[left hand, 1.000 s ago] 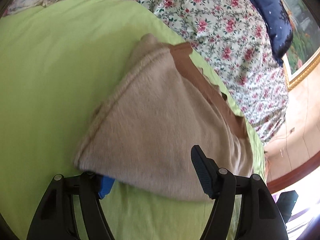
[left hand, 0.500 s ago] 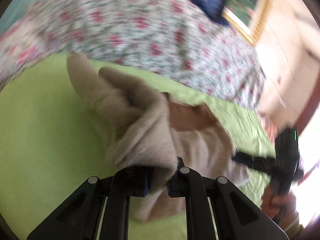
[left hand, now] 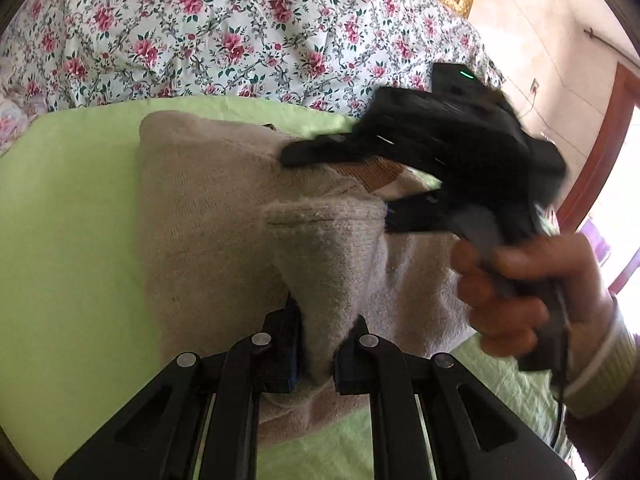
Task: Fold small clothes
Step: 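Fold the sweater over again with both tools and release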
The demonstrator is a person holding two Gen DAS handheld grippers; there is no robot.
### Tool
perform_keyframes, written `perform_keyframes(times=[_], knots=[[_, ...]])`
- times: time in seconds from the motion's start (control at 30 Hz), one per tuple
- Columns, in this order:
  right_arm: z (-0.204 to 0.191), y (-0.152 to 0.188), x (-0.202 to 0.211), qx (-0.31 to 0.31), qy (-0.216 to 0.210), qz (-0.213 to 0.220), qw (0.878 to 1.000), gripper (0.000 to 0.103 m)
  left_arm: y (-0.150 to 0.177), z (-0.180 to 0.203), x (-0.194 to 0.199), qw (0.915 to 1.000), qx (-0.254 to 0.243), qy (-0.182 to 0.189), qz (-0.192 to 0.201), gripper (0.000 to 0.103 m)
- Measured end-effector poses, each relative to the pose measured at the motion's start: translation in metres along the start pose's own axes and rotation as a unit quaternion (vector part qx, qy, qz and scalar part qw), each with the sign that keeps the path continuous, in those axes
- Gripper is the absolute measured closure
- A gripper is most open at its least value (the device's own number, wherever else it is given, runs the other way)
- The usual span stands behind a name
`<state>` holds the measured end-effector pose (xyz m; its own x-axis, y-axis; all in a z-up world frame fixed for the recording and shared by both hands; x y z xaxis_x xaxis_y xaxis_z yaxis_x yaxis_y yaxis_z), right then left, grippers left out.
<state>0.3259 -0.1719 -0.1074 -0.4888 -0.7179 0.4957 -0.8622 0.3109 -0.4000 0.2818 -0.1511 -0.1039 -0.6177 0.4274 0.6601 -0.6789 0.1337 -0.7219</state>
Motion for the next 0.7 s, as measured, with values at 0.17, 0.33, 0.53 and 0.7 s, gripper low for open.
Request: perform_keyframes(times=[0.17, 0.33, 0.53, 0.7], knots=[[-0.014, -0.022, -0.011, 0.015, 0.002, 0.001, 1.000, 0.086, -0.002, 0.006, 0.000, 0.9997, -0.018, -0.015, -0.003, 0.092], [-0.051, -0.031, 0.063, 0.106, 0.033, 0.069, 0.991, 0.087, -0.025, 0.036, 0.018, 0.9991, -0.028, 0.025, 0.018, 0.092], [-0.007, -0.033, 0.138, 0.119, 0.124, 0.102, 0.980, 0.087, -0.035, 0.108, -0.004, 0.9947, -0.060, 0.083, 0.014, 0.092], [0.066, -0.020, 0.148, 0.079, 0.185, 0.083, 0.976, 0.087, -0.010, 0.139, -0.053, 0.9913, -0.058, 0.109, -0.045, 0.092]])
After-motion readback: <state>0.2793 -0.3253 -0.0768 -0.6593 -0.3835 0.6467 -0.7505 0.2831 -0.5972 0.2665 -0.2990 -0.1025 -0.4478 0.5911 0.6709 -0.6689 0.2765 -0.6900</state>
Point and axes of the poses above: each gripper's, at about its wrist camera, not at the fingertips, and x roughly against the way its jaws point, z to its right, y to its underside, the point moved 9 cm from there along -x, roughly the way its jaws point, and after that the axes turned 2 degrees about -y, right-handed, at the moved point
